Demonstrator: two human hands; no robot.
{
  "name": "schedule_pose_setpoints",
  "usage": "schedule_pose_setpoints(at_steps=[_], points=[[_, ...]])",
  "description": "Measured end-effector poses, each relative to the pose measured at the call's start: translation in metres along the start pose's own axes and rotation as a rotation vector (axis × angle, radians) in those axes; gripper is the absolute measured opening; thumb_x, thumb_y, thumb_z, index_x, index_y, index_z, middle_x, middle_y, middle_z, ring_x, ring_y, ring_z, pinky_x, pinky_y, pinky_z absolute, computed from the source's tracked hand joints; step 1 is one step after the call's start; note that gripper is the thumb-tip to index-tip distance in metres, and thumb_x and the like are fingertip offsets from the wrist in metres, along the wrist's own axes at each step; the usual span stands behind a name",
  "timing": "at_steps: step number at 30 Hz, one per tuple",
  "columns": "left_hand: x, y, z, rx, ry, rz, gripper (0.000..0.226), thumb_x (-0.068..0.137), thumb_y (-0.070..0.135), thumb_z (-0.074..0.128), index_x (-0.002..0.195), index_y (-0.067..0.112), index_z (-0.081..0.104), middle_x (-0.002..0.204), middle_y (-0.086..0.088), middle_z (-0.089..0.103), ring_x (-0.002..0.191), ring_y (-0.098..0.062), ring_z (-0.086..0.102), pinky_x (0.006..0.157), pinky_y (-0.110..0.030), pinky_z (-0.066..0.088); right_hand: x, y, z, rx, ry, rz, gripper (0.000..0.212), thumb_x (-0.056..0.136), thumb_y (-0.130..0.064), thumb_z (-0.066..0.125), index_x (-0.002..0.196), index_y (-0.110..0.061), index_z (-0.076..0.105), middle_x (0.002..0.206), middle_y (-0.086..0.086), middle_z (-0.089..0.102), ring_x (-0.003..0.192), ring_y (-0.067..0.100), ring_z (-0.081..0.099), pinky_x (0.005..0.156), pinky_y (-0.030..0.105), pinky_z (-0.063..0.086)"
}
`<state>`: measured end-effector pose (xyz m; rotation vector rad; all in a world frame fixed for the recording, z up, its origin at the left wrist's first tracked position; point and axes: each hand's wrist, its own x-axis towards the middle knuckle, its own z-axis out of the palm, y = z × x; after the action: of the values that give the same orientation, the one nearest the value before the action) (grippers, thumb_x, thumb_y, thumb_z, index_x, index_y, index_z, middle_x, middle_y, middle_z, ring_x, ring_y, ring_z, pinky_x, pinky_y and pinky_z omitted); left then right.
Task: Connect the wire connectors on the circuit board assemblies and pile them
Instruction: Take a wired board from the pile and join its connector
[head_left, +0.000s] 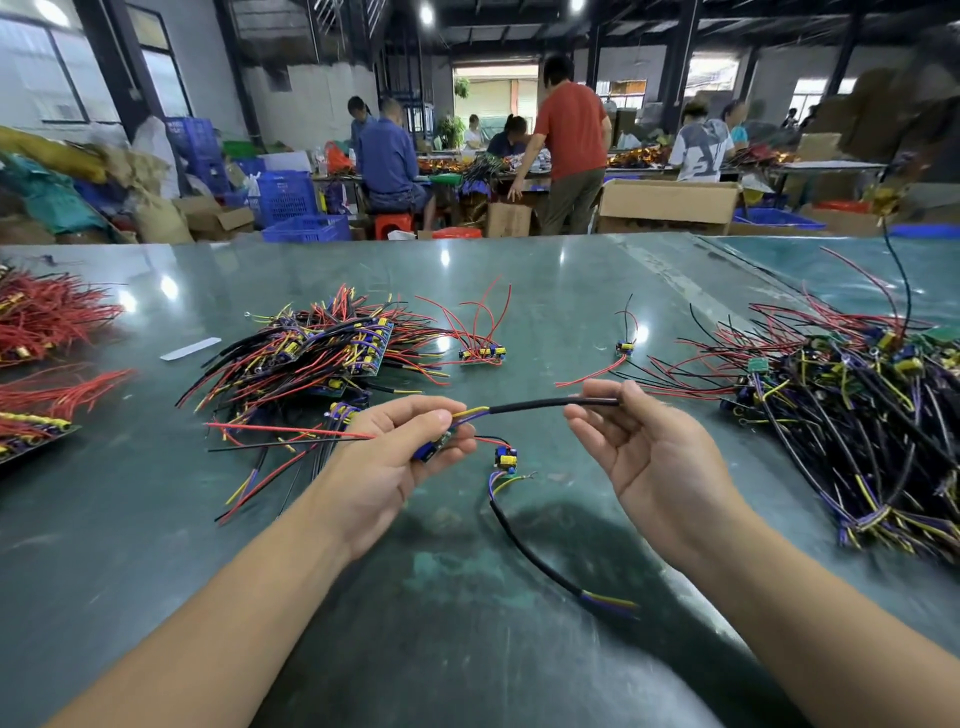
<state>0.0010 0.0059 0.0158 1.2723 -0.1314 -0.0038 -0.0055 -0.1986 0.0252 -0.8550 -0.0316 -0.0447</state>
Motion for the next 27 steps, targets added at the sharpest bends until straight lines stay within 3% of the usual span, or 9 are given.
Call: schedule_pose_setpoints(at_steps=[8, 14, 19, 22, 27], points=[[0.002, -0.004, 0.002, -0.051, -0.013, -0.005, 0.022, 0.083, 0.008, 0.056, 0.076, 0.013, 0.077, 0.076, -0.012, 0.072, 0.072, -0.019, 0.071, 0.06, -0.02, 0.055, -0.002, -0.005, 0.006, 0.053, -0.038, -0.065, 0.023, 0.095, -0.01, 0.046, 0.092, 0.003, 0.065, 0.082, 0.011, 0.07, 0.077, 0.015, 0.07, 0.069, 0.019, 0.056], [0.003, -0.001, 0.001, -0.188, -0.026, -0.064, 0.017, 0.072, 0.014, 0.061, 0.075, 0.011, 0.077, 0.076, -0.013, 0.072, 0.069, -0.018, 0.071, 0.06, -0.02, 0.056, -0.004, -0.006, 0.007, 0.299, 0.005, 0.085, 0.025, 0.084, -0.011, 0.055, 0.08, 0.004, 0.074, 0.092, 0.015, 0.07, 0.081, 0.015, 0.071, 0.065, 0.018, 0.056], [0.006, 0.0, -0.002, -0.218, 0.027, -0.1, 0.019, 0.07, 0.014, 0.059, 0.07, 0.01, 0.077, 0.071, -0.011, 0.071, 0.067, -0.018, 0.071, 0.059, -0.021, 0.057, -0.007, -0.005, 0.012, 0.286, -0.043, 0.086, 0.026, 0.078, -0.018, 0.059, 0.081, 0.001, 0.075, 0.094, 0.014, 0.071, 0.086, 0.017, 0.071, 0.067, 0.019, 0.056], [0.006, 0.0, -0.002, -0.209, 0.021, -0.067, 0.019, 0.071, 0.013, 0.058, 0.07, 0.008, 0.077, 0.071, -0.011, 0.07, 0.069, -0.017, 0.071, 0.061, -0.022, 0.057, -0.005, -0.005, 0.01, 0.227, -0.018, 0.087, 0.031, 0.086, -0.022, 0.055, 0.076, -0.003, 0.077, 0.087, 0.012, 0.072, 0.08, 0.014, 0.072, 0.064, 0.017, 0.056], [0.005, -0.001, -0.001, -0.053, -0.005, 0.008, 0.021, 0.079, 0.007, 0.056, 0.073, 0.008, 0.076, 0.07, -0.01, 0.07, 0.068, -0.018, 0.07, 0.065, -0.025, 0.059, 0.0, -0.002, 0.004, 0.03, 0.118, 0.086, 0.053, 0.097, -0.034, 0.046, 0.06, -0.009, 0.074, 0.064, 0.006, 0.069, 0.051, 0.007, 0.063, 0.048, 0.014, 0.05]])
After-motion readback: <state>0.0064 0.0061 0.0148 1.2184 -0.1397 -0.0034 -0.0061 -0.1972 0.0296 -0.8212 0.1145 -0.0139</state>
